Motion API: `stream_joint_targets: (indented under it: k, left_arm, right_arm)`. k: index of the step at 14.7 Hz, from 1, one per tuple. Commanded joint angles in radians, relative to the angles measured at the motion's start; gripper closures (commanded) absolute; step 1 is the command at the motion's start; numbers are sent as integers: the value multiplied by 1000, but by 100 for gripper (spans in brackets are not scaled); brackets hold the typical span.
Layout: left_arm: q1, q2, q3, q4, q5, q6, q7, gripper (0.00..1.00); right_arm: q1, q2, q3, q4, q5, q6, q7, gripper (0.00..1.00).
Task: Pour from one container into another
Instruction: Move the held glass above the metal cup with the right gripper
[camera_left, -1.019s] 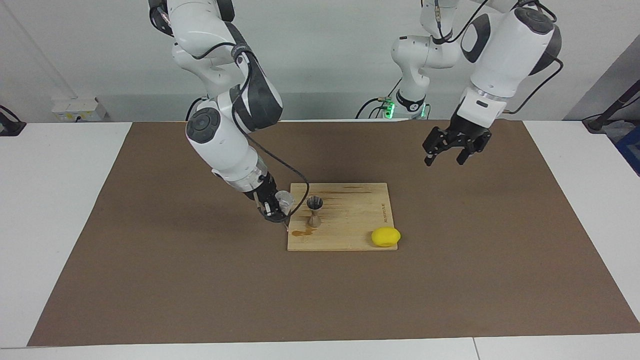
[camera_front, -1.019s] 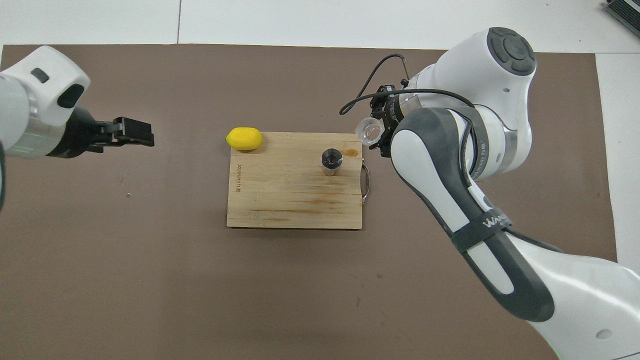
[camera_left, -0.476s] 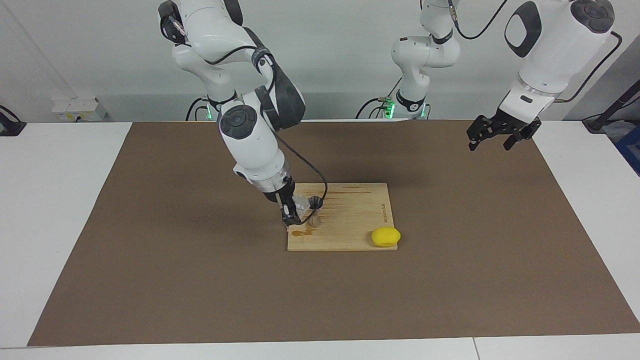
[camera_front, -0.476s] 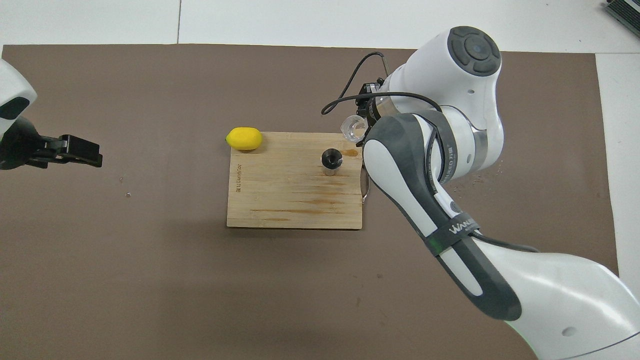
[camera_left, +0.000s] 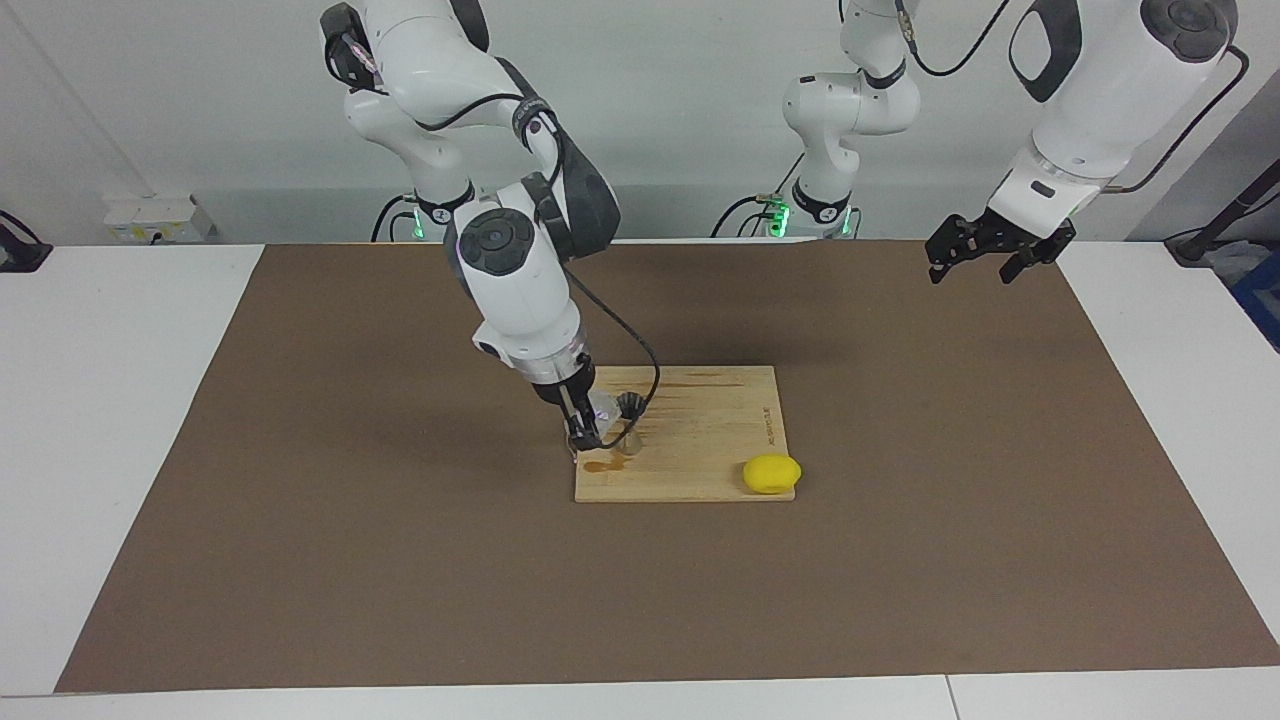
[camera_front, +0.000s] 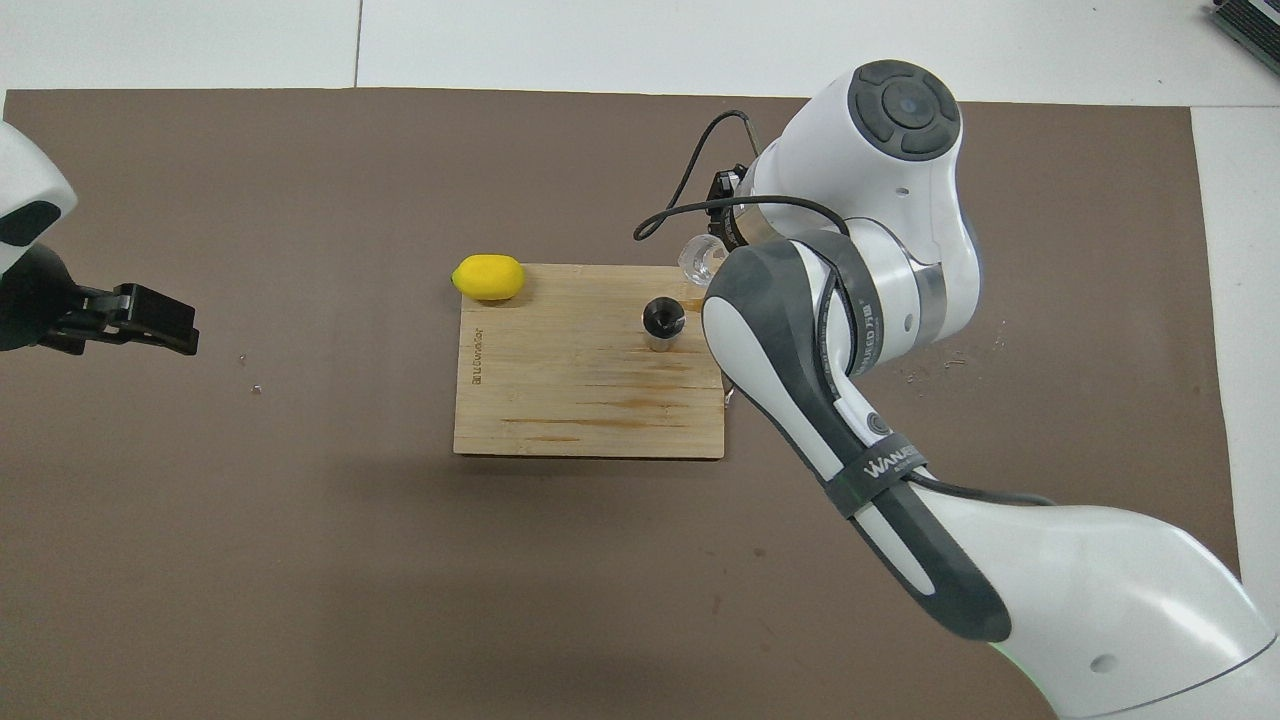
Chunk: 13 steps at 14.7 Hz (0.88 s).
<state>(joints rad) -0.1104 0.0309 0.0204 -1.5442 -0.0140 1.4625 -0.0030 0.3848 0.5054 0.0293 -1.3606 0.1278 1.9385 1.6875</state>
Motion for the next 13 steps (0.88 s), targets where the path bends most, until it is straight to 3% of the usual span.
stream_joint_targets:
  k: [1, 8, 13]
  left_arm:
    - [18, 17, -14, 36, 12, -16, 5, 0]
    - [17, 0, -13, 26, 5, 30, 11, 0]
    - [8, -68, -16, -70, -14, 79, 6, 0]
  right_arm:
    - [17, 10, 1, 17, -54, -21, 28, 75]
    - [42, -11, 0, -41, -123, -6, 31, 75]
    - [65, -18, 1, -58, -161, -1, 32, 75]
